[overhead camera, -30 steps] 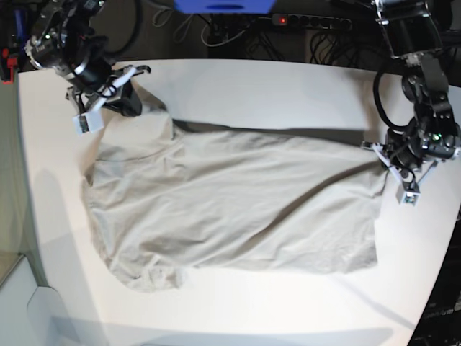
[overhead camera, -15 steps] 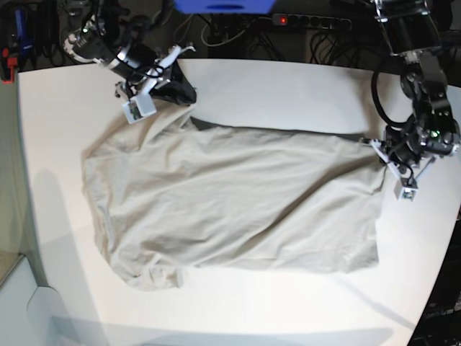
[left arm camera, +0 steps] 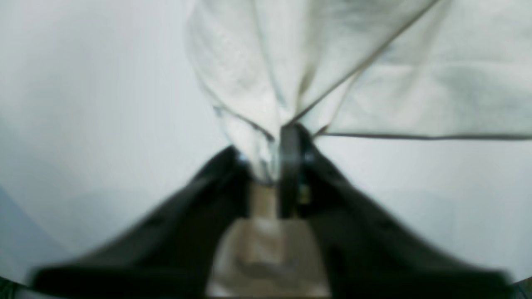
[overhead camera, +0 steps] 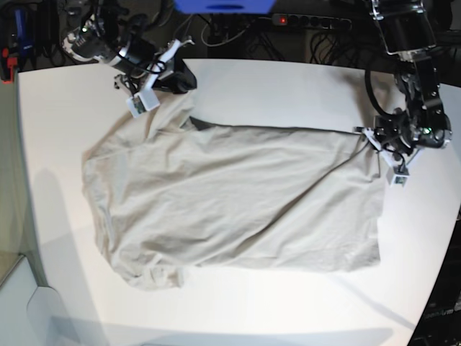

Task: Layout the t-shirt on the table in an organized manner, then fold the t-shirt properly
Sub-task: 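Release the shirt and move both grippers to its sides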

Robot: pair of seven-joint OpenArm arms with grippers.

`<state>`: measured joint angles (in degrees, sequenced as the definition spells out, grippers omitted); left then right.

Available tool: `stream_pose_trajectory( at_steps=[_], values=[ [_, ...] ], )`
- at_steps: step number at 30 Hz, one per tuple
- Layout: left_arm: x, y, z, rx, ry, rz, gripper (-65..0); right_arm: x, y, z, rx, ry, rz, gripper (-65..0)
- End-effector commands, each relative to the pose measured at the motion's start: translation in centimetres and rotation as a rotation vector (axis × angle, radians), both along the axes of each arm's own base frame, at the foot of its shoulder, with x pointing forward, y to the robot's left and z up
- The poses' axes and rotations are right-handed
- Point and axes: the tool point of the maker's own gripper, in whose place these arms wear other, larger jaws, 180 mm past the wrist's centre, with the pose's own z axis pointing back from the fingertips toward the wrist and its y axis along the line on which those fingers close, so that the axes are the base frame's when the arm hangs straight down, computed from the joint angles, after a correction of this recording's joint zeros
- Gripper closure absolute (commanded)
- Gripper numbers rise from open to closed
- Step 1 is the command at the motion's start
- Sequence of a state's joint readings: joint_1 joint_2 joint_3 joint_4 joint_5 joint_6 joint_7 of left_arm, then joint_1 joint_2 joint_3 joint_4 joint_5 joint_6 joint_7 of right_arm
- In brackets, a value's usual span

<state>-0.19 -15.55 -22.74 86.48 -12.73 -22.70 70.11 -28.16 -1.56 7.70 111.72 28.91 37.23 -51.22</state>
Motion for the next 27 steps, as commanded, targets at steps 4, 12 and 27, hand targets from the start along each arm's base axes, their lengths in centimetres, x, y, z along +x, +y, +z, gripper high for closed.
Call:
stream_pose_trajectory(
  at_steps=[4, 12, 27],
  values=[
    [0.5, 0.8, 1.1, 0.018, -0.033, -0.002, -41.2, 0.7, -0.8, 0.8, 0.001, -0.035, -0.017, -23.7],
    [2.3, 0.3, 5.4, 0.070, -0.169, -0.046, -57.1, 2.1, -4.9, 1.2, -0.061, -0.068, -0.122, -36.4],
    [7.3, 4.1, 7.8, -0.048, -0.289, 0.180, -57.2, 8.5, -10.7, 4.6, -0.231, -0.226, -0.108, -36.7]
  ],
)
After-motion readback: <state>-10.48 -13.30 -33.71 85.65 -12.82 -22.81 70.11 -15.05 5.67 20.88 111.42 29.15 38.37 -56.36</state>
